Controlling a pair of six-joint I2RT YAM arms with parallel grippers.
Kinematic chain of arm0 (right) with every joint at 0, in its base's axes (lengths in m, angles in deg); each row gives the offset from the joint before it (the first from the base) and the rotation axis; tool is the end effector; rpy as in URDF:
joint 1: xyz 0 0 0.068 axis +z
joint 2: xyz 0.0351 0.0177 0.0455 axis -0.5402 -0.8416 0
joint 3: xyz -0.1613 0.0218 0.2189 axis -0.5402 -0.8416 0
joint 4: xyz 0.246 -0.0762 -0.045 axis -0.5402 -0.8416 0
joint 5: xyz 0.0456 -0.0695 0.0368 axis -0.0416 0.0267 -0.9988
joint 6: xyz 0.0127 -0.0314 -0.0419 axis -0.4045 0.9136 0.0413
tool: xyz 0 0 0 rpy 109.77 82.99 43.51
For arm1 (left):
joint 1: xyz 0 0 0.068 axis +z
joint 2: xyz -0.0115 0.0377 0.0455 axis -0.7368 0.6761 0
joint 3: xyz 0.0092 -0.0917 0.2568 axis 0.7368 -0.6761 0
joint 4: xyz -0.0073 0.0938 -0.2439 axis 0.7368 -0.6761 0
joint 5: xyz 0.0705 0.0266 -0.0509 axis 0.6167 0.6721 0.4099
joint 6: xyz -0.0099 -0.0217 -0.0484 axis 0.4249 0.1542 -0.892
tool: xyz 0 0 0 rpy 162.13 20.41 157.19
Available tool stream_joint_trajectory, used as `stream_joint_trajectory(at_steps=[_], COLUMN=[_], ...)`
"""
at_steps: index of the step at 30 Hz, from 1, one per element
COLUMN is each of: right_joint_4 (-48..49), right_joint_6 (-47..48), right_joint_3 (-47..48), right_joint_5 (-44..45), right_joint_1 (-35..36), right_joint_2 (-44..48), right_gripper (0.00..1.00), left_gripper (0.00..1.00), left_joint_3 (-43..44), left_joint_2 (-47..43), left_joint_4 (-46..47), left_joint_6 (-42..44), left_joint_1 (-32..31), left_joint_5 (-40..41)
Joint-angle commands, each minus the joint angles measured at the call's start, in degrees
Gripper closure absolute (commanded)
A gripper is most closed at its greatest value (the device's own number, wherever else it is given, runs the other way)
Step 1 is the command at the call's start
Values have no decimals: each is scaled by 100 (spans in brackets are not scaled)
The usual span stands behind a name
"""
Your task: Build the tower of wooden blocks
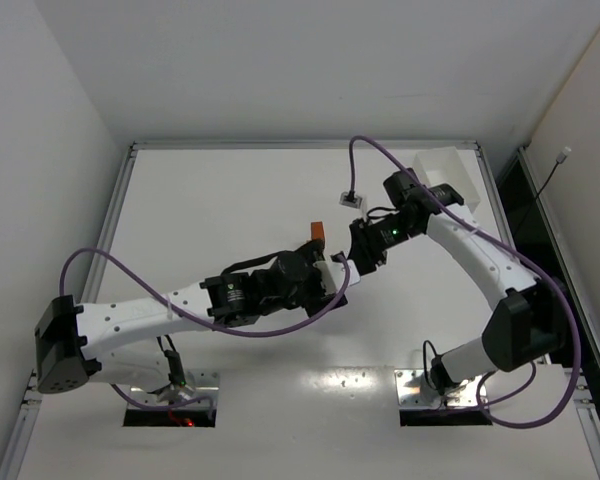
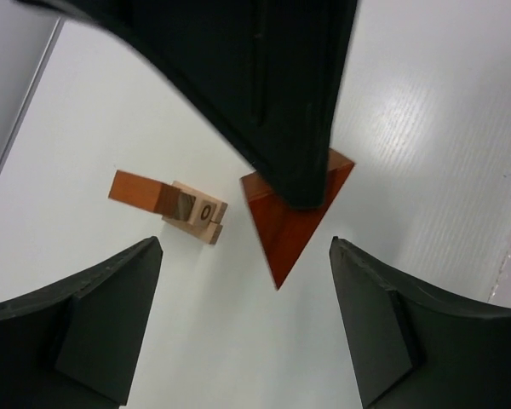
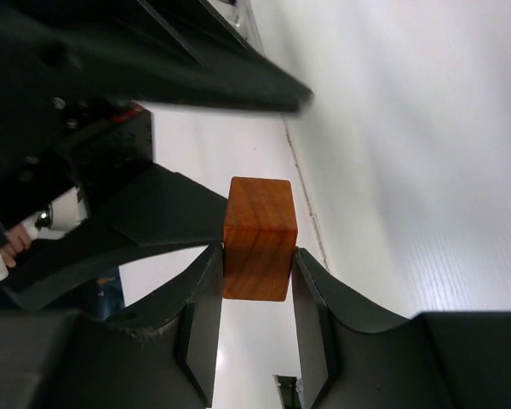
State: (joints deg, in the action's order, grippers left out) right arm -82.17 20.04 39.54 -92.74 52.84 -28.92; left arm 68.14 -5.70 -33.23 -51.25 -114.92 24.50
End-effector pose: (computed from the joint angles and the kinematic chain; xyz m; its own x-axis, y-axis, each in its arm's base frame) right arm 0.2465 0.1230 0.2892 -0.8039 -0.4067 -0.4340 -0.5707 0.3221 0.7553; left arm 0.1160 -0.2593 0.3104 0.0298 0.5092 -0.8601 0.8426 0.4502 0.2957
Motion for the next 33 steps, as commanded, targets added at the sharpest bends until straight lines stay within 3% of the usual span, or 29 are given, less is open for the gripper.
stream_joint_trajectory(at_steps=[1,3,7,11,14,17,24,33], right_joint_4=[375,576,1611,2886,3851,4014,4312,4638], right_joint_6=[-72,-457,-1625,-2908,-3744,-4149,-4782,-4748], right_joint_3=[-121,-121,-244,-420,-692,-501,-288,-201], right_joint_5=[72,301,1099,3229,4515,5590,7777,8493], right_joint_1=[-72,-151,-370,-257,76,533,1509,2222], right_joint_2=[268,321,469,944,1199,1025,436,-136], right_gripper=[100,100,100,100,100,100,100,100], left_gripper=[22,19,0,0,0,0,0,0], left_joint_3=[257,204,406,713,1082,1408,1260,1022], left_joint_2=[-372,-459,-513,-513,-373,-197,172,401], left_joint_4=[62,-43,-456,-975,-1440,-1959,-2171,-2118], left_joint_6=[-465,-633,-1020,-1187,-1598,-2055,-2496,-2804], left_joint_1=[-21,110,723,1550,2444,3105,3941,4733], left_joint_5=[538,881,1637,2437,2280,1938,1437,750])
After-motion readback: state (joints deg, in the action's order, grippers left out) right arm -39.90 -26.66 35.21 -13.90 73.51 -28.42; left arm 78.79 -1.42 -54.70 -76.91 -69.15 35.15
